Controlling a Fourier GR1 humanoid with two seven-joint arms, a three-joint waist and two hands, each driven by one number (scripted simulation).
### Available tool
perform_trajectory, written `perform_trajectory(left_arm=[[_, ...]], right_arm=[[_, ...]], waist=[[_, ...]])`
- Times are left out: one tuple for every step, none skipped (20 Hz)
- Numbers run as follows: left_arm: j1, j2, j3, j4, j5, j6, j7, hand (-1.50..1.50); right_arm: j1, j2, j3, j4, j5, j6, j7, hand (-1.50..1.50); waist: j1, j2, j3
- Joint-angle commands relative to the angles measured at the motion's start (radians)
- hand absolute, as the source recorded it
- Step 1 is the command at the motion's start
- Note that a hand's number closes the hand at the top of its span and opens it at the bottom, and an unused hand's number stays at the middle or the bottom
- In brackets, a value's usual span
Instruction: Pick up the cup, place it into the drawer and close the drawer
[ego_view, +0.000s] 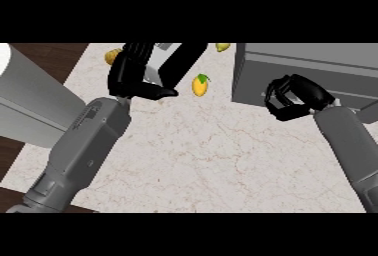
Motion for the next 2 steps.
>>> perform_trajectory(left_arm=[[0.014,-0.001,0.001,-0.012,0.009,-0.010,0.007,-1.50],[0.025,0.008,-0.003,-0.011,0.007,-0.025,0.008,-1.50]], right_arm=[[-0.177,-0.110,-0.083,0.029,0.013,-0.128,0.084,1.50],[-0.164,-0.132,-0.089,0.022,0.004,-0.109,0.066,1.50]], waist=[[0.041,0.011,-0.017],[0.038,0.014,-0.016]])
